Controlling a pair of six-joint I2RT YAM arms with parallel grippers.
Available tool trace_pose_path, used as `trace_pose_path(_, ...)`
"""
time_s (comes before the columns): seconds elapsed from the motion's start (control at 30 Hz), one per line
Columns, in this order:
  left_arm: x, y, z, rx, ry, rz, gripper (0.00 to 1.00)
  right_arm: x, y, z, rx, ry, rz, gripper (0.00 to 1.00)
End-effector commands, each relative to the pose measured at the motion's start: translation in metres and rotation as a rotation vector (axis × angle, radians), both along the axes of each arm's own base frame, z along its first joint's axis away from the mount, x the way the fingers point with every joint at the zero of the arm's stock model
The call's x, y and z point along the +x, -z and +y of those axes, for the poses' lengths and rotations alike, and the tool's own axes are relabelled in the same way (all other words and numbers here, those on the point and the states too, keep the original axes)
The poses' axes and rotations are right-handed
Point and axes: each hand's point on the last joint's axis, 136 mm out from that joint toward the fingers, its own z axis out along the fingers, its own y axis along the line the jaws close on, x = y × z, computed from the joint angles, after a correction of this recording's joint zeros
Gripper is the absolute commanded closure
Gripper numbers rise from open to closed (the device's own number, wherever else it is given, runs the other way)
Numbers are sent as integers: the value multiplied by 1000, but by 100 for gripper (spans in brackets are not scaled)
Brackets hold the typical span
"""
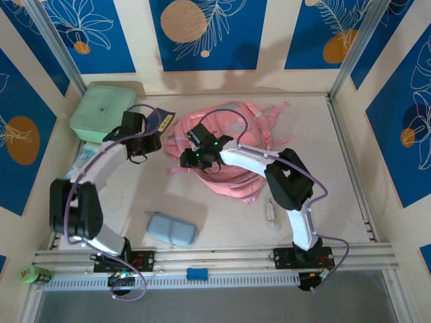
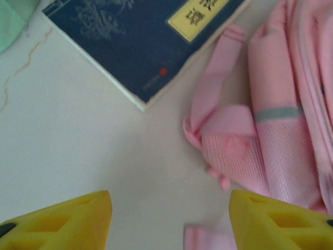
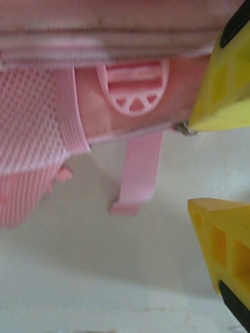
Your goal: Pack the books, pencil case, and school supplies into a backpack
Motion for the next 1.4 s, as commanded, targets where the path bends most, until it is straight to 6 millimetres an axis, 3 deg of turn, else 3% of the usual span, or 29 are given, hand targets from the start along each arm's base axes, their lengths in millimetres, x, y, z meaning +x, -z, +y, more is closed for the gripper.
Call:
trace_pose_path(0.0,37,-8,4,48,11,-36,36,14,8,-14,-15,51,6,62)
trace_pose_path(0.2,90,9,13,127,12,-25,21,30,25,-49,-70,117,10,63)
trace_pose_path(0.43,136,30,15,112,31,18,12,44,24,-83,-139,173,2,63)
trace_pose_path(0.63,165,48,25,49,23,59,6,33,-6,-71,-82,106,-48,63)
trace_pose_path(0.8,177,64,30,38,6,86,1,14,-33,-59,-22,69,-84,62)
trace_pose_path(1.03,175,90,33,16,-19,155,1,2,-53,-58,-2,43,-115,62)
trace_pose_path(1.13,163,102,31,-4,-44,219,2,1,-53,-62,-5,47,-122,62)
trace_pose_path(1.23,148,102,22,-32,-54,245,3,-1,-53,-65,-7,48,-122,62)
trace_pose_path(1.37,112,107,23,-37,-131,302,4,-2,-50,-71,-5,63,-102,62)
